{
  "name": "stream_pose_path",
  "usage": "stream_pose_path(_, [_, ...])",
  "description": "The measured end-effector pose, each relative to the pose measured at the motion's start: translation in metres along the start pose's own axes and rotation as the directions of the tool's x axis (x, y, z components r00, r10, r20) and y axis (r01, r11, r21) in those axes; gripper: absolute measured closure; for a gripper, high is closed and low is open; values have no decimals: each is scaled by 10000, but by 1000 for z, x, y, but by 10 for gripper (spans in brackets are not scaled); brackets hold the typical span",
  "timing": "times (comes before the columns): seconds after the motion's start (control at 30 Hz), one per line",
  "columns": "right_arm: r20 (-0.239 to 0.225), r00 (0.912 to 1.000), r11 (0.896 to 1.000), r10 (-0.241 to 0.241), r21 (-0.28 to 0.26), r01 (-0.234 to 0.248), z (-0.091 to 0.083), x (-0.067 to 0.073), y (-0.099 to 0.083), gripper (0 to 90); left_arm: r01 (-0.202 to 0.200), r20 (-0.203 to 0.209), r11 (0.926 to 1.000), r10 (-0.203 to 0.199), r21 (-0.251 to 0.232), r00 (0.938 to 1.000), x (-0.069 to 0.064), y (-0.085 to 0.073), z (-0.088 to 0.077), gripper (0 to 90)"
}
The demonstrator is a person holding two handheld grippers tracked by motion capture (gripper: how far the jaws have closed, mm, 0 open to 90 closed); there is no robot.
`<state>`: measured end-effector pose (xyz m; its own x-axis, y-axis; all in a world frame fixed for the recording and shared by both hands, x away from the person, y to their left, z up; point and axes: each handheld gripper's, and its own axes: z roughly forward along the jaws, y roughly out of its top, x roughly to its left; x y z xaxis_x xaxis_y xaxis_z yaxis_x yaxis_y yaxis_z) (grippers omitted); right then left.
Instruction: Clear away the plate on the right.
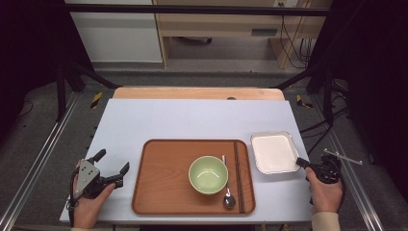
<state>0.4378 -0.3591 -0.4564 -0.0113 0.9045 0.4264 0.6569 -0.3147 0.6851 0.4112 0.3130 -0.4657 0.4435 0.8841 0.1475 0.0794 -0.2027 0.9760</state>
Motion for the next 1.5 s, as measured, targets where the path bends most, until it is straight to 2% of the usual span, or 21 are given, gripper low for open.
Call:
stream_pose_path(0.1, [-269, 9996, 9997, -125, -218, 120, -3, 8, 2, 874, -8, -1, 10000, 8, 26, 10000, 0, 1, 0, 62])
stream_pose_path(0.17, [-514, 9986, 9993, -157, -340, 140, -5, 14, 3, 875, 176, 8, 9998, -176, -69, 9998, -1, 3, 0, 64])
stream_pose_path(0.3, [-974, 9948, 9985, -291, -482, 245, -7, 31, 9, 875, 128, -8, 9998, -128, -134, 9999, -4, 13, -1, 67])
stream_pose_path(0.5, [-1733, 9823, 9969, -706, -458, 636, -3, 65, 20, 875, -15, 254, 9995, 23, -315, 9997, -13, 33, 1, 63])
stream_pose_path(0.67, [-2039, 9712, 9924, -1228, -359, 1180, 6, 94, 28, 875, -117, 472, 9988, 139, -479, 9988, -21, 47, 4, 66])
stream_pose_path(0.83, [-2330, 9620, 9898, -1424, -236, 1408, 14, 113, 33, 875, -191, 736, 9982, 233, -574, 9970, -29, 60, 7, 76])
stream_pose_path(1.0, [-2654, 9521, 9882, -1520, -197, 1522, 18, 128, 34, 875, -522, 1051, 9961, 595, -713, 9927, -38, 74, 13, 111])
stream_pose_path(1.03, [-2733, 9505, 9887, -1481, -180, 1488, 19, 131, 34, 875, -447, 1165, 9973, 512, -583, 9919, -41, 76, 13, 111])
stream_pose_path(1.13, [-2887, 9453, 9880, -1519, -180, 1533, 21, 138, 33, 875, -397, 1404, 9971, 485, -649, 9889, -49, 83, 18, 108])
stream_pose_path(1.27, [-3047, 9391, 9868, -1589, -196, 1606, 23, 147, 30, 875, -336, 1884, 9974, 451, -640, 9811, -62, 95, 27, 111])
stream_pose_path(1.5, [-3120, 9363, 9862, -1613, -155, 1647, 28, 157, 25, 875, -694, 2259, 9964, 787, -489, 9710, -87, 111, 43, 105])
